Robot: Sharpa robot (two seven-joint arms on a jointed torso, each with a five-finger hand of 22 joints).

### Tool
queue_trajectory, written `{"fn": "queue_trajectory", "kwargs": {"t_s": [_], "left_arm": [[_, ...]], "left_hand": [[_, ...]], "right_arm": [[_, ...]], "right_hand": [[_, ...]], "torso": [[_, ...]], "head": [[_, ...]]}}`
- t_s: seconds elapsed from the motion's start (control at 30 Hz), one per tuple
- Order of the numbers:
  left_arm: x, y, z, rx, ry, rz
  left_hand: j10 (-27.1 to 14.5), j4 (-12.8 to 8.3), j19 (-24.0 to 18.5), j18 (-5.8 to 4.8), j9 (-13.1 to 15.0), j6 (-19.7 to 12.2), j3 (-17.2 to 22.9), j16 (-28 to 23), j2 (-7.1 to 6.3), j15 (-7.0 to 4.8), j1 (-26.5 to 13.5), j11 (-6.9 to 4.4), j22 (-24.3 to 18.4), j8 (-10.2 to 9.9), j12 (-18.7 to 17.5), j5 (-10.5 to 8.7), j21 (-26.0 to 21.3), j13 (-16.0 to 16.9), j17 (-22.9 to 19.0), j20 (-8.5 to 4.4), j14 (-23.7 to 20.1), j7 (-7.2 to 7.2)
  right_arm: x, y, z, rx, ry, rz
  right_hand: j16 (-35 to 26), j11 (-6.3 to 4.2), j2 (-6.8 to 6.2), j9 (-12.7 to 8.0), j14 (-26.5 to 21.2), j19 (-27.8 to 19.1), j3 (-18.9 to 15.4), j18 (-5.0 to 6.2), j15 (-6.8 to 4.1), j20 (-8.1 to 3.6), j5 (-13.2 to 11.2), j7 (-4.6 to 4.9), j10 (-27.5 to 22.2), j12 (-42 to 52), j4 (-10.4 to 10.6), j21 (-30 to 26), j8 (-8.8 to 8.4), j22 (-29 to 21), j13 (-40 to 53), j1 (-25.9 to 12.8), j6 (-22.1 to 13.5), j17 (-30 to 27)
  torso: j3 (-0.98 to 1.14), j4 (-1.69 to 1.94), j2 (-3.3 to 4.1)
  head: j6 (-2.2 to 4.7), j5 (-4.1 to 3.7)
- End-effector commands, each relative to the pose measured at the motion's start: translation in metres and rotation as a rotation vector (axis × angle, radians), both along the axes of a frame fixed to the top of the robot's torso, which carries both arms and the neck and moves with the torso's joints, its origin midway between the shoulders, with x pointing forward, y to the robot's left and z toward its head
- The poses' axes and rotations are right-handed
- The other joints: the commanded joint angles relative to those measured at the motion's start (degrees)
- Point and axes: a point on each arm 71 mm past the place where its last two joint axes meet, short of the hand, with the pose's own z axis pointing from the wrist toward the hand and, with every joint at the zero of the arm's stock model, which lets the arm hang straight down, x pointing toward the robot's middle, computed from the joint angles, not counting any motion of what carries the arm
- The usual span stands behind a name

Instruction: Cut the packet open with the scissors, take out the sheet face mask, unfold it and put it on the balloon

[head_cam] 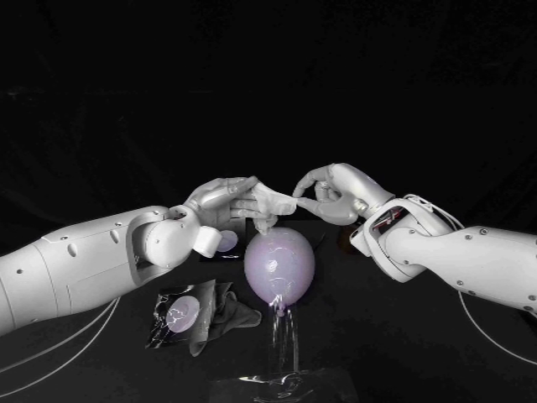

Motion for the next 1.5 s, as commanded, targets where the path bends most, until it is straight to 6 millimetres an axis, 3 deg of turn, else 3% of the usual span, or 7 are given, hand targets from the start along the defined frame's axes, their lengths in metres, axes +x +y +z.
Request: {"fn": "queue_trajectory", "kwargs": {"t_s": [0.03, 0.57, 0.8, 0.87, 0.93, 1.3, 1.5], "left_arm": [[0.000, -0.001, 0.002, -0.011, -0.001, 0.020], [0.002, 0.000, 0.012, 0.011, 0.002, 0.063], [0.007, -0.001, 0.024, 0.021, -0.012, 0.070], [0.008, -0.001, 0.027, 0.025, -0.016, 0.073], [0.010, -0.002, 0.030, 0.029, -0.019, 0.076], [0.017, -0.004, 0.043, 0.054, -0.026, 0.102], [0.020, -0.005, 0.049, 0.069, -0.027, 0.106]], "left_hand": [[-0.3, 0.2, -0.1, 0.70, 0.5, 0.0, 0.0, 0.0, -0.51, 0.20, 0.0, -0.02, 0.0, -0.1, -0.4, 0.23, 0.1, -0.1, 0.1, 0.05, -0.3, -0.22], [-0.1, -0.2, 0.0, 0.74, 0.4, 0.2, 0.1, 0.0, -0.83, 0.14, 0.2, -0.07, 0.0, -0.2, -0.5, 0.23, 0.3, -0.1, 0.4, 0.01, -0.3, -0.26], [-0.1, -0.3, 0.0, 0.74, 0.3, 0.3, 0.1, 0.0, -0.87, 0.12, 0.3, -0.08, 0.1, -0.3, -0.5, 0.23, 0.3, -0.2, 0.5, -0.01, -0.3, -0.27], [-0.1, -0.3, 0.0, 0.74, 0.3, 0.3, 0.1, 0.0, -0.87, 0.12, 0.3, -0.08, 0.1, -0.3, -0.5, 0.23, 0.3, -0.2, 0.5, -0.01, -0.3, -0.27], [-0.1, -0.3, 0.0, 0.75, 0.3, 0.3, 0.1, 0.1, -0.89, 0.11, 0.3, -0.09, 0.1, -0.3, -0.5, 0.23, 0.3, -0.2, 0.5, -0.02, -0.3, -0.28], [-0.1, -0.5, 0.1, 0.76, 0.2, 0.3, 0.2, 0.1, -0.96, 0.08, 0.4, -0.10, 0.1, -0.4, -0.6, 0.24, 0.4, -0.2, 0.6, -0.05, -0.2, -0.28], [0.0, -0.6, 0.3, 0.78, 0.1, 0.3, 0.4, 0.2, -1.02, 0.01, 0.5, -0.11, 0.2, -0.6, -0.8, 0.23, 0.6, -0.2, 0.8, -0.13, 0.1, -0.26]], "right_arm": [[0.001, 0.000, 0.000, 0.003, -0.002, -0.001], [0.006, -0.007, 0.000, 0.008, -0.016, -0.036], [0.006, -0.007, -0.001, -0.023, -0.071, -0.019], [0.004, -0.005, -0.002, -0.038, -0.107, -0.001], [0.001, -0.003, -0.003, -0.052, -0.148, 0.020], [-0.010, 0.004, -0.007, -0.105, -0.397, 0.069], [-0.006, 0.003, -0.006, -0.097, -0.476, 0.044]], "right_hand": [[-0.5, 0.27, -0.33, -0.4, 3.7, -0.8, 0.0, 0.61, 0.47, -0.05, 0.1, 0.37, -1.1, -1.5, -0.3, -0.8, -0.70, 10.5, -1.0, 0.4, -0.8, 9.3], [-2.2, 1.49, -1.77, -2.1, 1.9, -3.3, -0.1, 1.46, 1.56, 0.95, 0.1, 1.77, -5.8, -7.9, -0.6, -4.9, -3.47, 9.2, -5.5, 0.5, -2.8, 5.8], [-7.7, 2.65, -3.11, -3.2, -4.3, -11.3, 0.7, 3.96, 2.66, 2.02, 0.1, 2.94, -15.7, -21.6, -1.2, -17.3, -5.49, 5.0, -15.6, 1.2, -4.7, -4.1], [-16.7, 3.02, -4.21, -3.6, -14.7, -23.9, 1.8, 7.34, 3.10, 2.40, 0.7, 3.07, -19.7, -25.8, -1.7, -35.5, -6.27, -1.4, -18.3, 1.6, -6.1, -17.5], [-28.6, 3.54, -5.06, -3.9, -27.1, -28.9, 2.3, 7.51, 3.70, 3.20, 0.3, 3.19, -20.7, -31.6, -1.5, -41.4, -6.44, -4.3, -24.5, 1.4, -6.7, -29.8], [-43.8, 5.66, -7.94, -5.6, -38.4, -36.4, -0.4, 7.20, 7.24, 6.53, 0.0, 4.20, -20.8, -43.6, -0.6, -56.7, -8.67, -15.5, -41.5, 1.5, -9.8, -39.5], [-45.4, 5.98, -8.13, -6.1, -38.4, -35.0, -2.2, 7.66, 7.64, 7.36, 0.1, 4.63, -20.2, -44.9, -0.2, -60.0, -9.74, -19.3, -45.2, 2.4, -10.6, -41.9]], "torso": [[0.00, -0.02, -0.01], [0.03, -0.05, -0.07], [0.03, -0.07, 0.01], [0.03, -0.05, 0.03], [0.05, -0.04, 0.04], [0.00, -0.02, -0.02], [0.03, 0.04, 0.07]], "head": [[0.04, -0.02], [0.24, -0.13], [0.48, -0.03], [0.55, -0.01], [0.57, -0.01], [0.97, -0.43], [1.21, -0.42]]}}
